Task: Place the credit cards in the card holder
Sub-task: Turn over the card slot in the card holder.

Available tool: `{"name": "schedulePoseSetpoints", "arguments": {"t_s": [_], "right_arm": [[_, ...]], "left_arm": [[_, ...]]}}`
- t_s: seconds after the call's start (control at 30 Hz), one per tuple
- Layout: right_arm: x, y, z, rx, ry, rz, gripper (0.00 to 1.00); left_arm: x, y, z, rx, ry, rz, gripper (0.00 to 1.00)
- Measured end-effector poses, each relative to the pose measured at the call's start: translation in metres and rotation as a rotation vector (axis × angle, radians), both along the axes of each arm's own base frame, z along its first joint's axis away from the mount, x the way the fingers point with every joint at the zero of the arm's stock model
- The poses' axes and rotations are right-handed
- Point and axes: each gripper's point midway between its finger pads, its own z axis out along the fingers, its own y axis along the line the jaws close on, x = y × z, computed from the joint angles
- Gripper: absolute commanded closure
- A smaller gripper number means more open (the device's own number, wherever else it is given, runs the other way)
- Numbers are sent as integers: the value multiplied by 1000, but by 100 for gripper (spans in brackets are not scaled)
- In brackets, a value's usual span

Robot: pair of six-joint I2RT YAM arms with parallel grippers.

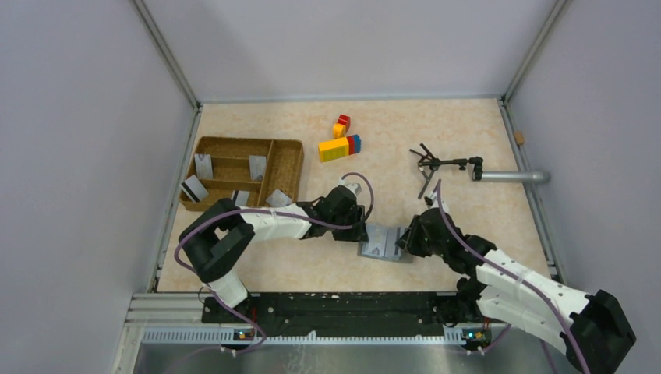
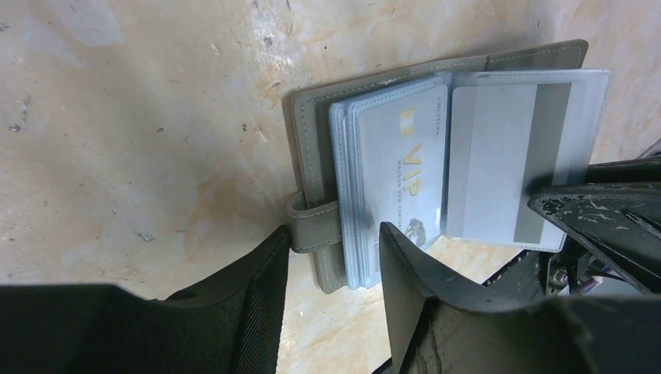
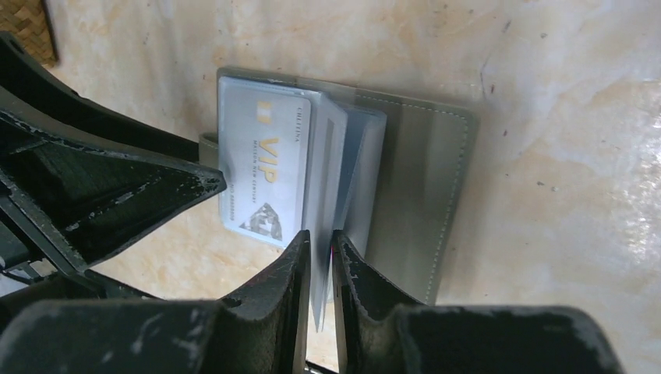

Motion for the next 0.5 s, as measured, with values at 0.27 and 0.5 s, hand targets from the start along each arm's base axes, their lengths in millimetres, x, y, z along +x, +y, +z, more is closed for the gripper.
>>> {"name": "schedulePoseSetpoints", "arguments": {"t_s": [0.27,0.5], "right_arm": [[3,10,-3,9,6,37,82],[7,21,2,32,-1,69,74]], "left_arm": [[-3,-3,0,-23,20,-1,52],[-5,-5,1,-33,27,-5,50]]}}
